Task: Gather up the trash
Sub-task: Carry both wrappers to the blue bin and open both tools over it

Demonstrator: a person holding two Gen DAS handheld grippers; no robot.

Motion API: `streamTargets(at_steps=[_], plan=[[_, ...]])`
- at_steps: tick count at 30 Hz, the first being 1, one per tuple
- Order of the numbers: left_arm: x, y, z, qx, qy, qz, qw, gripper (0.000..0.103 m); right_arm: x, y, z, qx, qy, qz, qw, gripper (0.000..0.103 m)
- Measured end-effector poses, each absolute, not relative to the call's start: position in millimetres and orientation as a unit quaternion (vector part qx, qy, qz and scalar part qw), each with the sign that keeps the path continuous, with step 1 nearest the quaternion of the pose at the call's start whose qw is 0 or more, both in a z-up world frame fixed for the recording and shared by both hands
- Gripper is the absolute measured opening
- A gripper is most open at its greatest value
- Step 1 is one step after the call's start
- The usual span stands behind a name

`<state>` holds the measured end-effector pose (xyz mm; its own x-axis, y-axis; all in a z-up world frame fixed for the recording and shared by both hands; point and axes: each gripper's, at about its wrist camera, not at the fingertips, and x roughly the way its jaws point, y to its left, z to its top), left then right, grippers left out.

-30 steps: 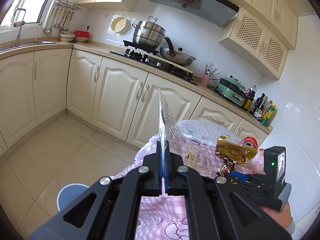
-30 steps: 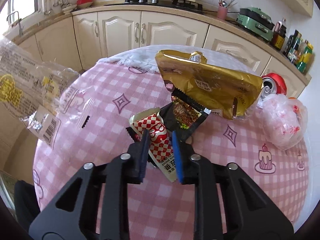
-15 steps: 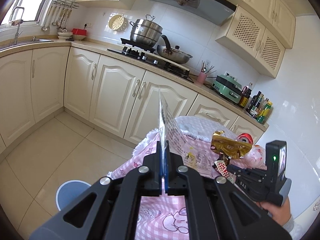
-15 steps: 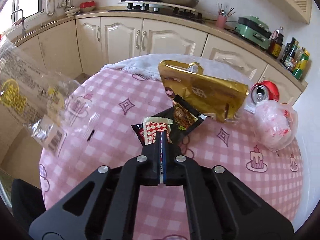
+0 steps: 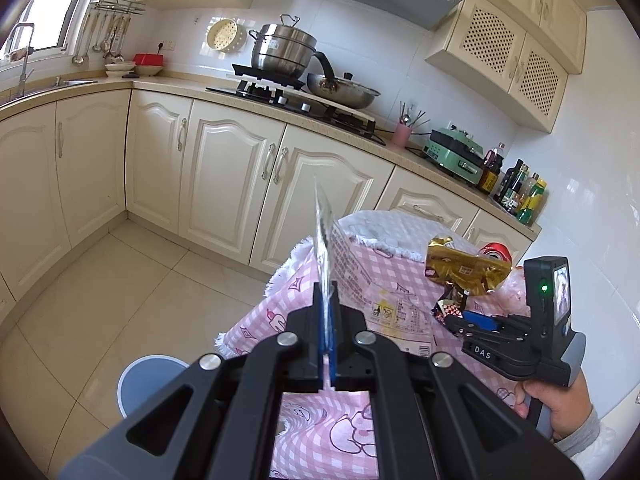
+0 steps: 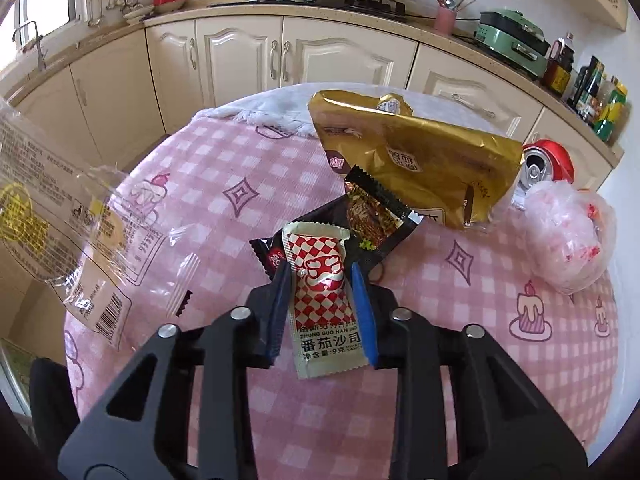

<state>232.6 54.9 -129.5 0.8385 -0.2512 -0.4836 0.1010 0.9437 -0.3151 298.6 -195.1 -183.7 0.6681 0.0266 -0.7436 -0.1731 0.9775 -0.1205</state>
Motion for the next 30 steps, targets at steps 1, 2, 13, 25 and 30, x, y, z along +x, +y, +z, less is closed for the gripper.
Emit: streamTargets(at_steps=[1,2,13,25,30], plan=[[232,55,-130,-0.14,0.268,-0.093,0.949,0.001,297,-194,-183,-0.095,0.401,0.054,0.91,0.016],[232,55,-130,-0.14,0.267,-0.093,0.949,0.001,293,-193,-181,-0.097,0.393,0.052,0.913,0.015],[219,99,-125,-0.168,0.23,-0.049,0.957,0.001,251,-126,-132,-0.08,0.313,0.128,0.937,0.014],[221,211,-185,-0.185,0.286,0.093,0.936,0.001,290,71,-213,-0.089,0.384,0.297,0.87,0.014],[243,247,-237,-0.196,0.334,0.125,0.913,0.001,316,108,-265,-0.08,0.423,0.307,0.849,0.014]])
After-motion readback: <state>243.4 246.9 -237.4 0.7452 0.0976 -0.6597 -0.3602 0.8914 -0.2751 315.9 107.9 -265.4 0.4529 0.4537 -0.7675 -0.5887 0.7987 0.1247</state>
